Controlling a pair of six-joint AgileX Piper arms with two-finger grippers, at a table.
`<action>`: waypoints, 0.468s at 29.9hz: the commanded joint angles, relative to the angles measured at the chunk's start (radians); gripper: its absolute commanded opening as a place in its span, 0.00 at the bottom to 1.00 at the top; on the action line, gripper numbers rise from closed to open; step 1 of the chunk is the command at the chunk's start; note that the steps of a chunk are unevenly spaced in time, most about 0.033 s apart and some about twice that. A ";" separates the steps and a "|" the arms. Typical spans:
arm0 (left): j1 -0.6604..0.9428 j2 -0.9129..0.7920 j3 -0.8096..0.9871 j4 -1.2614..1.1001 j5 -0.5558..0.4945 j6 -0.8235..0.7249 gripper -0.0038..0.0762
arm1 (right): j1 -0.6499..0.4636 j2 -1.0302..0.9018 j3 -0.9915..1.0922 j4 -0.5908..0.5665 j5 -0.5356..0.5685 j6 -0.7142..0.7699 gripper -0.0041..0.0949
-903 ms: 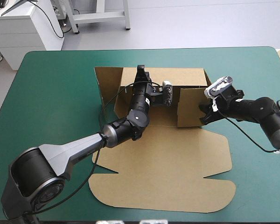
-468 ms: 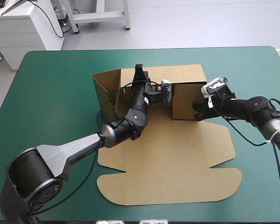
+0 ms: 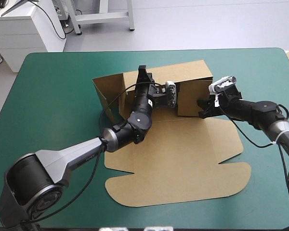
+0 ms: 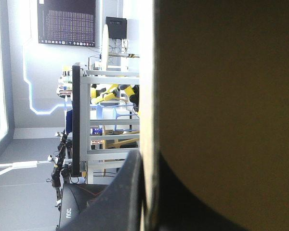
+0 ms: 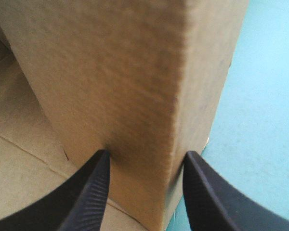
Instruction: Fold the box
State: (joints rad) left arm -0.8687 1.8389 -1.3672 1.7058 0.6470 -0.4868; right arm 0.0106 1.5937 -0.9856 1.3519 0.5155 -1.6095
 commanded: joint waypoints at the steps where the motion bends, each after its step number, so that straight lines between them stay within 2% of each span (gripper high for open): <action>1: -0.013 -0.058 -0.025 0.083 -0.052 -0.013 0.04 | 0.000 -0.029 -0.027 0.129 0.110 -0.085 0.45; 4: -0.013 -0.058 -0.025 0.083 -0.059 -0.013 0.04 | 0.000 -0.020 -0.027 0.169 0.149 -0.126 0.36; 10: -0.013 -0.058 -0.025 0.083 -0.059 -0.013 0.04 | 0.000 -0.017 -0.027 0.183 0.166 -0.124 0.02; 14: -0.013 -0.058 -0.025 0.080 -0.060 -0.013 0.04 | 0.000 -0.017 -0.027 0.181 0.160 -0.124 0.03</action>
State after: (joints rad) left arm -0.8615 1.8332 -1.3672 1.7030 0.6615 -0.4852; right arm -0.0017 1.6213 -0.9854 1.4756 0.5434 -1.7165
